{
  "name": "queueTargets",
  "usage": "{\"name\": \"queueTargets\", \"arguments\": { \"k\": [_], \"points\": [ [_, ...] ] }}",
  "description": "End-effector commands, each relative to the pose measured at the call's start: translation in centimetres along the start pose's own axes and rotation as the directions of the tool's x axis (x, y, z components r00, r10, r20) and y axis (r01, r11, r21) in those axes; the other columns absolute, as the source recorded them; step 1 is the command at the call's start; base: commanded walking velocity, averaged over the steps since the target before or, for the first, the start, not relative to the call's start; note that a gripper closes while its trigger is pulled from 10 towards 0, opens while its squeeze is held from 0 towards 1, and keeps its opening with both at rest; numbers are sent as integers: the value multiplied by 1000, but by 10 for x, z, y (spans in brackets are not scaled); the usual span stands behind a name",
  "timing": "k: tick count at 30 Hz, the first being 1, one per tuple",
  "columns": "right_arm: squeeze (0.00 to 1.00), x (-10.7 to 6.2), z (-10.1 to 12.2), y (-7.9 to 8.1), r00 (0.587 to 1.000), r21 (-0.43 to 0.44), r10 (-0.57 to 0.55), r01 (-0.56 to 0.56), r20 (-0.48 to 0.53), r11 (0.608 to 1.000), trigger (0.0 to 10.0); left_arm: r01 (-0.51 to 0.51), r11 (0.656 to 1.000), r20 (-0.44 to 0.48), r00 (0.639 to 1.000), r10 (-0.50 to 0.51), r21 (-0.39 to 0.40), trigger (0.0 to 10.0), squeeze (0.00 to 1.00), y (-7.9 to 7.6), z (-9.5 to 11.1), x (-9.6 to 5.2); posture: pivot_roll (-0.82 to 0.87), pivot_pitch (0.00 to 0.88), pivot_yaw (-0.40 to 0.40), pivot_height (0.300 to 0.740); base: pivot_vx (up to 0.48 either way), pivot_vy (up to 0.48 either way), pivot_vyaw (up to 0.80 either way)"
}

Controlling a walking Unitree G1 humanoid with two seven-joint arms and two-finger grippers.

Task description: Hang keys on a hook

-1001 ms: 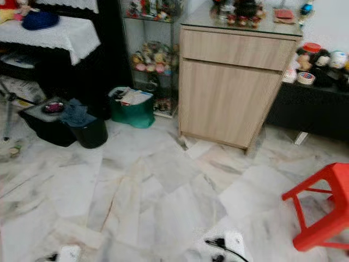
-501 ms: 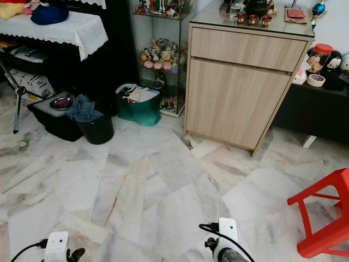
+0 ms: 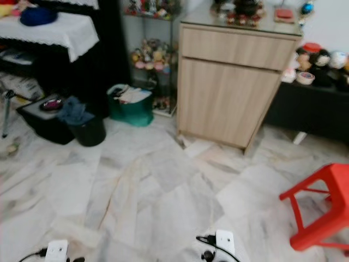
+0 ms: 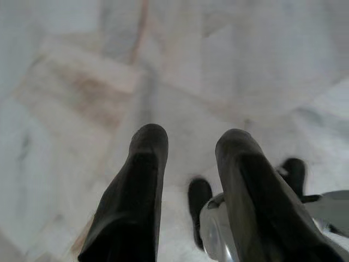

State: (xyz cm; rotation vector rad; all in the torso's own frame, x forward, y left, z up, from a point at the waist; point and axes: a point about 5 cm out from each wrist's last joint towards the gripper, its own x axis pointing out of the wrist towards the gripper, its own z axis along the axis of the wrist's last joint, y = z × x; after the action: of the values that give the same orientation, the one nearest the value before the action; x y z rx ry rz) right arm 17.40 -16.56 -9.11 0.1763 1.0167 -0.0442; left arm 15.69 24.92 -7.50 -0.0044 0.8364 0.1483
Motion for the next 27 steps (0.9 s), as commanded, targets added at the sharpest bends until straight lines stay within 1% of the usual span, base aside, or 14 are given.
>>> {"name": "queueTargets", "arguments": {
  "k": [1, 4, 7, 11, 15, 27],
  "points": [
    [0, 0, 2, -2, 1000, 12, -10, 10, 10, 1000, 10000, 3, 1000, 9, 1000, -3, 8, 10000, 0, 1, 2, 0, 63, 0, -32, 740, 0, -304, -744],
    [0, 0, 3, -1, 1000, 10, -8, 8, 16, 1000, 10000, 7, 1000, 11, 1000, -7, 12, 10000, 0, 1, 2, 0, 62, 0, -33, 740, 0, -304, -400],
    [0, 0, 1, -2, 1000, 9, -11, 11, 13, 1000, 10000, 10, 1000, 15, 1000, -10, 13, 10000, 0, 1, 2, 0, 67, 0, -36, 740, 0, -304, 0],
    [0, -2, -4, -8, 999, 12, -32, 32, 1, 999, 10000, 19, 1000, 22, 1000, -19, 18, 10000, 0, -1, 4, 0, 72, 0, -40, 740, 0, -306, 0],
    [0, 0, 2, -2, 1000, 6, -24, 24, 11, 1000, 10000, 13, 1000, 20, 1000, -13, 17, 10000, 0, 0, 6, 1, 77, 0, -44, 740, 0, -306, 0],
    [0, 0, 3, 1, 1000, 5, -11, 11, 16, 1000, 10000, 3, 1000, 13, 1000, -3, 21, 10000, 0, 3, 8, 1, 79, 0, -31, 740, 0, -304, 0]
  ]
}}
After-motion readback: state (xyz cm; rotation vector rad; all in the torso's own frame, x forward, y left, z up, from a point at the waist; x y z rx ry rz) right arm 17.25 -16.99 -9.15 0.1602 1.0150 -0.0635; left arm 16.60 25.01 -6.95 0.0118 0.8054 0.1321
